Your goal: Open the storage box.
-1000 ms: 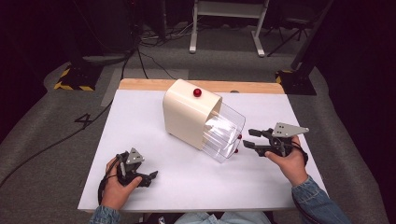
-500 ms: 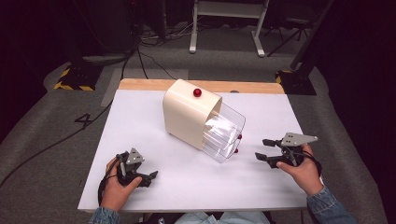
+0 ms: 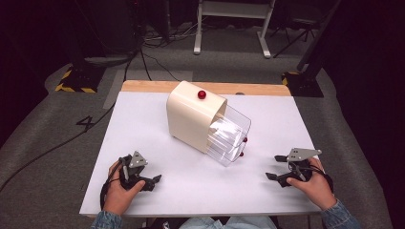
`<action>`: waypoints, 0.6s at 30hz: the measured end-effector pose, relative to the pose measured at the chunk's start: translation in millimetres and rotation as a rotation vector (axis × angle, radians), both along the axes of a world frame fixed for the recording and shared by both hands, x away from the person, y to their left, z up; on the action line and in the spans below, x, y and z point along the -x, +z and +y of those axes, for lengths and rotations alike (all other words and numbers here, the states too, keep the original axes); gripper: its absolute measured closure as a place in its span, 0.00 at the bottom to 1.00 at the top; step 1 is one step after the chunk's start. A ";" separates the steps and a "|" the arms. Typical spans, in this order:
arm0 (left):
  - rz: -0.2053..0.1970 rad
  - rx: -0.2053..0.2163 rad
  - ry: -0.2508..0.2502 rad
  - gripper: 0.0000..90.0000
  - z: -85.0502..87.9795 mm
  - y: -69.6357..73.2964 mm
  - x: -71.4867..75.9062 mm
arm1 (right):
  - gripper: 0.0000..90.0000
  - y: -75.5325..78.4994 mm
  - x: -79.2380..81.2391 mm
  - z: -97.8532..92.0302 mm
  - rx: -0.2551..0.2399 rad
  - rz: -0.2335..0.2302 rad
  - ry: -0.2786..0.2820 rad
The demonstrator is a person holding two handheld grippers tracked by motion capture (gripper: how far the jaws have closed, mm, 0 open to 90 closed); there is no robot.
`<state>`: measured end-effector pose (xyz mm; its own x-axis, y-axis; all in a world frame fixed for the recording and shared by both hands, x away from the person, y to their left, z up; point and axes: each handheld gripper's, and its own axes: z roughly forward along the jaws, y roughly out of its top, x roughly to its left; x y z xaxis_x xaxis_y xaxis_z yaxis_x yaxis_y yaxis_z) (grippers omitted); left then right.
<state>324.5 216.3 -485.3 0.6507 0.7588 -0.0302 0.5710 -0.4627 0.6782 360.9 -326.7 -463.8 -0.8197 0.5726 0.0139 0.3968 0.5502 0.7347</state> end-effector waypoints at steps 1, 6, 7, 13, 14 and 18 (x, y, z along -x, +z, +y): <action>0.001 -0.001 0.000 0.10 0.0 0.1 0.0 | 0.18 -4.4 2.7 -0.8 0.001 -0.002 -0.004; 0.001 -0.001 0.000 0.10 0.0 0.1 0.0 | 0.18 -13.5 8.8 -2.4 0.009 -0.006 -0.006; 0.001 -0.001 0.000 0.10 0.0 0.1 0.0 | 0.18 -13.5 8.8 -2.4 0.009 -0.006 -0.006; 0.001 -0.002 -0.002 0.10 0.1 0.2 -0.1 | 0.18 -17.0 15.7 -0.2 0.021 -0.054 0.004; 0.001 -0.003 -0.002 0.10 0.1 0.2 -0.1 | 0.18 -17.8 16.4 0.9 0.033 -0.060 0.006; 0.002 0.000 0.000 0.10 0.0 0.1 0.0 | 0.17 -18.7 15.4 0.6 0.030 -0.021 -0.028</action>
